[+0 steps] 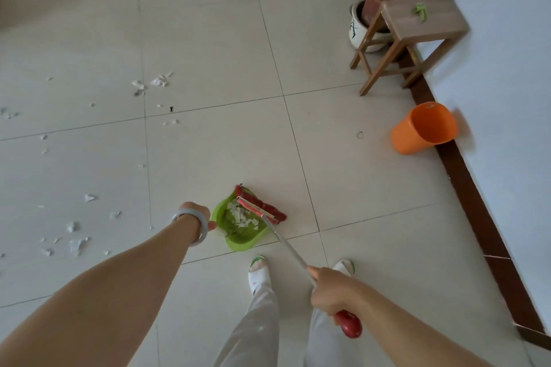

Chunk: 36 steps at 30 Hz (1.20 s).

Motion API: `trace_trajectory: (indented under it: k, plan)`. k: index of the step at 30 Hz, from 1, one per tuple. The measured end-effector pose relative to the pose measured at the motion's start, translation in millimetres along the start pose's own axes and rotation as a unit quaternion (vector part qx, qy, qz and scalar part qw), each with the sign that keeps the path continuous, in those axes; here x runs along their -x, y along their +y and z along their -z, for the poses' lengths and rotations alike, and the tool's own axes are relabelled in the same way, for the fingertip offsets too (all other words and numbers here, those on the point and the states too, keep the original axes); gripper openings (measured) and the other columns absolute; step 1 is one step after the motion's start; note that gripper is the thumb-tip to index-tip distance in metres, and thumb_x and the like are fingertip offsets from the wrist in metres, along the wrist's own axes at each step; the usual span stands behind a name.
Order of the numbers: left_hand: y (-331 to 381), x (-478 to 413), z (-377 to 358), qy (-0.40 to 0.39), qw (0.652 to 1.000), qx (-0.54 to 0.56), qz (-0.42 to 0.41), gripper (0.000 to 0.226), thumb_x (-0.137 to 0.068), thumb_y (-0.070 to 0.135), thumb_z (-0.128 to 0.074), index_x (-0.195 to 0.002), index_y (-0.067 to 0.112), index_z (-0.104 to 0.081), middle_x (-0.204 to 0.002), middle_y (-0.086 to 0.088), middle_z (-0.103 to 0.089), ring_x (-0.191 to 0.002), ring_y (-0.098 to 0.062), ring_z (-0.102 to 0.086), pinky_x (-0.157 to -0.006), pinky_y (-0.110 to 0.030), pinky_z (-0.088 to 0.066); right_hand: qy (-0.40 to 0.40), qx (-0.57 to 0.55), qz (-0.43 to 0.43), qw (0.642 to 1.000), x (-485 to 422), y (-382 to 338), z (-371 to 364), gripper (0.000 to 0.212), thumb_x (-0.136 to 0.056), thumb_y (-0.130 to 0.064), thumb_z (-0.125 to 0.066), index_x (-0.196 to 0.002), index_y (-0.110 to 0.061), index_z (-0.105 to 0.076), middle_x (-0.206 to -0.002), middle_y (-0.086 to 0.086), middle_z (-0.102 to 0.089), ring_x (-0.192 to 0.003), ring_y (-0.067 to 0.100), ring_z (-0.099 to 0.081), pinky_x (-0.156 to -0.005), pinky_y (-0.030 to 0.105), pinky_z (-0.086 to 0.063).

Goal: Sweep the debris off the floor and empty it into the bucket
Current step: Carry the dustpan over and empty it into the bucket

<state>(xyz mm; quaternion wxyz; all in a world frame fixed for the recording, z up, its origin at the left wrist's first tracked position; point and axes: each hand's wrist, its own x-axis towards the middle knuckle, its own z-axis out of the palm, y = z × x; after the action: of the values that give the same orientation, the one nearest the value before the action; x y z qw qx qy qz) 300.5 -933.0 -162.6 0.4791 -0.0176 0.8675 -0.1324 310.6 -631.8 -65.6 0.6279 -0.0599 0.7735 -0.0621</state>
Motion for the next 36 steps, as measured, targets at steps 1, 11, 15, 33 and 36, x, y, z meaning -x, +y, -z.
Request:
trace_trajectory:
  k: [1,11,15,33,36]
  plan:
    - [3.0,1.9,2.2,0.002,1.000,-0.003,-0.003,0.054,-0.098,0.052,-0.029,-0.114,0.012,-0.062,-0.111,-0.001,-0.068,-0.104,-0.020,-0.064,-0.083,-0.026,-0.048,0.005,-0.005,-0.001,1.000,5.7,4.9,1.6,0.069,-0.088,-0.007,-0.038,-0.154,-0.022,-0.021,-0.111,0.006,-0.059,-0.065,0.013,-0.053,-0.057,0.023,-0.044]
    - [41.5,14.8,72.4,0.076,0.996,-0.005,-0.045,0.056,-0.098,0.054,-0.026,-0.118,0.013,-0.058,-0.115,-0.003,-0.067,-0.109,-0.024,-0.063,-0.084,-0.029,-0.046,0.083,0.004,-0.050,0.995,78.7,75.8,16.7,0.058,-0.091,-0.017,-0.039,-0.147,-0.031,-0.032,-0.111,0.006,-0.059,-0.056,0.010,-0.053,-0.042,0.020,-0.042]
    - [66.4,22.7,138.5,0.124,0.989,-0.034,-0.078,0.056,-0.098,0.054,-0.026,-0.117,0.012,-0.057,-0.113,-0.003,-0.067,-0.107,-0.024,-0.063,-0.081,-0.029,-0.045,0.135,-0.067,-0.064,0.986,124.1,106.3,31.2,0.063,-0.089,-0.019,-0.039,-0.150,-0.033,-0.030,-0.115,0.000,-0.057,-0.061,0.011,-0.058,-0.047,0.022,-0.049]
    - [190.9,66.1,370.0,0.286,0.941,0.065,-0.168,0.062,-0.097,0.055,-0.024,-0.112,0.006,-0.060,-0.116,-0.012,-0.065,-0.108,-0.029,-0.060,-0.089,-0.032,-0.045,0.360,-0.320,-0.102,0.870,249.7,175.8,83.4,0.069,-0.084,-0.008,-0.039,-0.148,-0.033,-0.029,-0.088,0.004,-0.060,-0.048,0.014,-0.054,-0.049,0.025,-0.051]
    - [215.1,65.1,388.2,0.277,0.938,0.116,-0.172,0.064,-0.097,0.057,-0.025,-0.110,0.006,-0.062,-0.113,-0.013,-0.065,-0.106,-0.029,-0.061,-0.088,-0.032,-0.045,0.371,-0.332,-0.116,0.859,253.3,190.2,98.3,0.062,-0.083,-0.008,-0.039,-0.142,-0.028,-0.037,-0.084,0.005,-0.060,-0.044,0.013,-0.054,-0.049,0.025,-0.050]
